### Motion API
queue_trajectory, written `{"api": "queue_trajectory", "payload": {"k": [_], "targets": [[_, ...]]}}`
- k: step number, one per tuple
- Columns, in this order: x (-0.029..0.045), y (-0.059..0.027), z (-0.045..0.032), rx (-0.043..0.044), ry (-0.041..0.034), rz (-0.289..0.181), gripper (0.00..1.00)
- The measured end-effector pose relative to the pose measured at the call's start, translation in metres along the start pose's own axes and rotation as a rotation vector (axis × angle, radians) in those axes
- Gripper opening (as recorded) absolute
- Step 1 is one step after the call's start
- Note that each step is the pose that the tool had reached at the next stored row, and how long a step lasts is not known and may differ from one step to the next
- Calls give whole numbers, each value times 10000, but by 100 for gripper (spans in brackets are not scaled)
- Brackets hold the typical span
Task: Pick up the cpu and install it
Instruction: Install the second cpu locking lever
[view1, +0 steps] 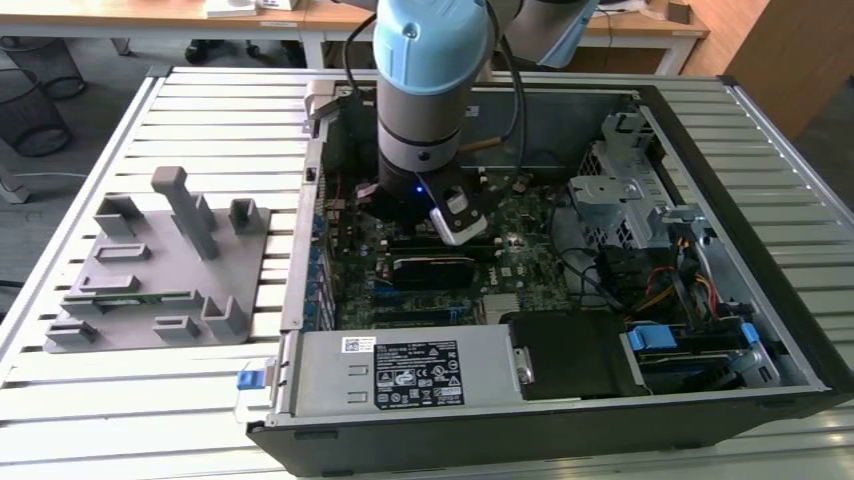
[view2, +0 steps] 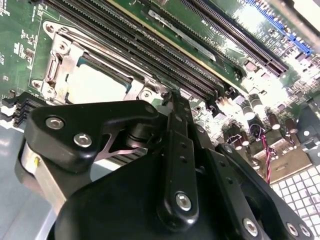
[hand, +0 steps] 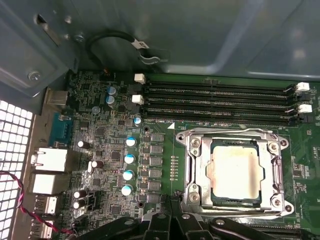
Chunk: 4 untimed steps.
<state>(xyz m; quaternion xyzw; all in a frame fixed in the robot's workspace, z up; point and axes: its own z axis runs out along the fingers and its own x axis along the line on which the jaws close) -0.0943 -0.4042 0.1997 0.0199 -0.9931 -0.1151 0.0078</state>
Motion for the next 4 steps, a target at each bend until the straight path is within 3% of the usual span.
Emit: {"api": "queue_trajectory", "payload": {"k": [4], "targets": [[0, 6, -18, -1, -1, -1, 11]]}}
